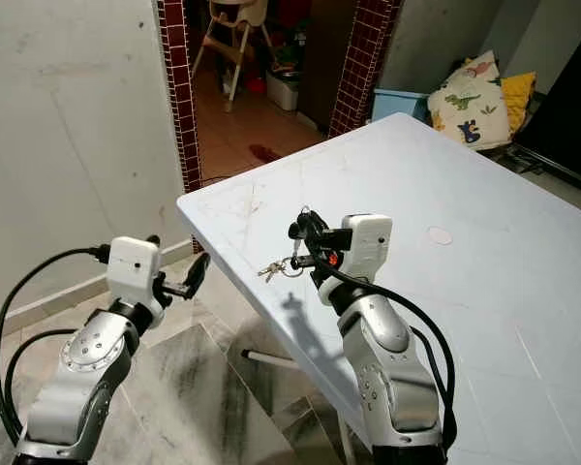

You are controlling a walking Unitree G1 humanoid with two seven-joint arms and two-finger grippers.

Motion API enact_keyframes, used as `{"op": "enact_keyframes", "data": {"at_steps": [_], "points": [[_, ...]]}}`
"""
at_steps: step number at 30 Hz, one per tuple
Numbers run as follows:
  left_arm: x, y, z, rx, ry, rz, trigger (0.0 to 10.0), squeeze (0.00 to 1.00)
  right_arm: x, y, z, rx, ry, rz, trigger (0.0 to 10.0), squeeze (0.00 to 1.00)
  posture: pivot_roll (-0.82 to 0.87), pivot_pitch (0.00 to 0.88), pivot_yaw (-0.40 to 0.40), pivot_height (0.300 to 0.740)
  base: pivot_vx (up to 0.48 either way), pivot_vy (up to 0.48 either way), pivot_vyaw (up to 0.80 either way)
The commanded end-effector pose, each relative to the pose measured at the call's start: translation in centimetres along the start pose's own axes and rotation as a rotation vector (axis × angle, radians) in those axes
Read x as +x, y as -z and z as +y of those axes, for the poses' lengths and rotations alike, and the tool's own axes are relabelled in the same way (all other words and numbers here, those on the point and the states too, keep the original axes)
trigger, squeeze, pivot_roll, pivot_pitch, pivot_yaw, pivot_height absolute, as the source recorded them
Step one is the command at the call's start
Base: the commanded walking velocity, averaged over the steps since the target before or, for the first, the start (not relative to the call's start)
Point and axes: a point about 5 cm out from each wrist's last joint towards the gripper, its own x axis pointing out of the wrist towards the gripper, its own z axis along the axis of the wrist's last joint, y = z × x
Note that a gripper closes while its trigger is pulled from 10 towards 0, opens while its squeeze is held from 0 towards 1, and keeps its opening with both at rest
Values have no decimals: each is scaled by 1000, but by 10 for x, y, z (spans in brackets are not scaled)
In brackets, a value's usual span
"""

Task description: Hang keys on a hook

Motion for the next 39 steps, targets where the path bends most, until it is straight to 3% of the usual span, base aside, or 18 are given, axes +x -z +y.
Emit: {"op": "enact_keyframes", "data": {"at_steps": [1, 13, 30, 39], "points": [[-2, 8, 6, 11, -26, 36, 10000, 0, -1, -5, -3, -25, 15, -24, 10000, 0, 161, 0, -67, 740, 0, 0, 800], [1, 8, 3, 25, -27, 41, 10000, 0, 2, -3, -1, -38, 20, -17, 10000, 0, 168, 0, -68, 740, 0, 0, 800], [2, 12, -7, -44, 37, 60, 10000, 0, 1, -2, 0, -43, 24, -12, 10000, 0, 147, 0, -63, 740, 0, 0, 794], [0, 15, -9, -68, 35, 82, 10000, 0, -1, -1, -1, -29, 39, -12, 10000, 0, 142, 0, -69, 740, 0, 0, 0]]}}
